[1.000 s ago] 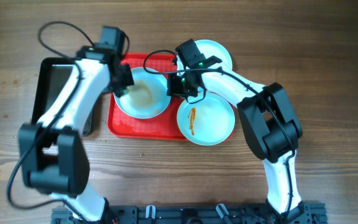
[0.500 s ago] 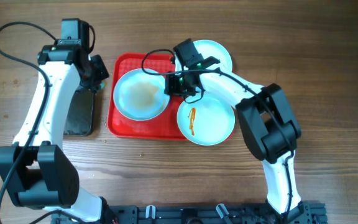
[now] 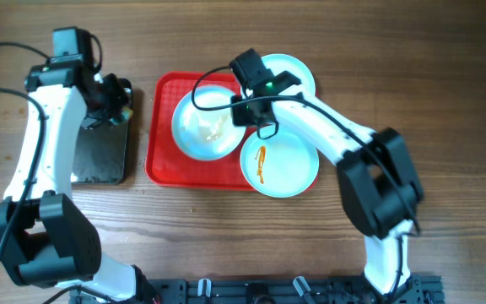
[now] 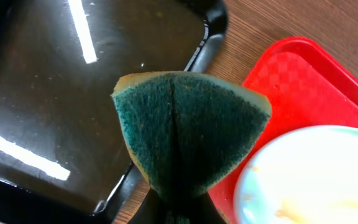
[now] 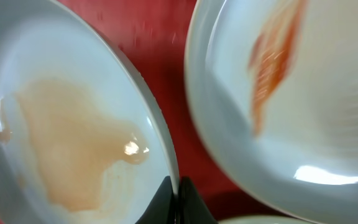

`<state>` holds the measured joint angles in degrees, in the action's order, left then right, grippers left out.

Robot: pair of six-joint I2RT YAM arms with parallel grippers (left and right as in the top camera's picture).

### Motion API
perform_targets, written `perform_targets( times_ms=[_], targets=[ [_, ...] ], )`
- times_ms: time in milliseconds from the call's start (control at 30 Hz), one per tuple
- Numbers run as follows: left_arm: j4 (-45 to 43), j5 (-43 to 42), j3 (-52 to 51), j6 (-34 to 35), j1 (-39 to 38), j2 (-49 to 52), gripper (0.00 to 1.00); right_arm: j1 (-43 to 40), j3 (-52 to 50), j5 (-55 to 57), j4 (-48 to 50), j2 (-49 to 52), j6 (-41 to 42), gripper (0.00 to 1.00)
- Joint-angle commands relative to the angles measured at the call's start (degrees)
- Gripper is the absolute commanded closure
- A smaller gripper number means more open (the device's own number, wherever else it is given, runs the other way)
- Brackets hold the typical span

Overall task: Clean dirty plates on tray and stack at the side
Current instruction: 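Lift the cleaned plate with the right gripper and carry it right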

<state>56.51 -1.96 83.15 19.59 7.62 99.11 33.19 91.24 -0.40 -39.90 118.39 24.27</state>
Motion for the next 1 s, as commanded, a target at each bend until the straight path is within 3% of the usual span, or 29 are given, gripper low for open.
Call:
perform_targets(
  times_ms=[0,267,433,633,967],
  targets=[
    [-0.26,-2.78,0.39,-0.17,1.77,0.02,0.96,2.40,1.16,17.16,0.24,-6.95,-6.38,0.96],
    [-0.26,-7.67,0.33,-2.71,3.89,3.48,0.96,15.63,1.16,52.54,5.81,-8.79,-18.18,0.95],
    [-0.07,-7.65,0.33,-2.71,3.91,3.98,0.96,21.59,1.16,69.40,15.78,-8.79,-29.00,0.96],
    [-0.07,-7.65,0.33,-2.71,3.91,3.98,0.96,24.30,1.16,78.60,27.93,-8.79,-41.03,0.96],
    [-0.09,-8.11,0.33,-2.69,3.91,3.98,0.96,24.30,1.11,76.87,27.47,-8.79,-40.11,0.96]
  ],
)
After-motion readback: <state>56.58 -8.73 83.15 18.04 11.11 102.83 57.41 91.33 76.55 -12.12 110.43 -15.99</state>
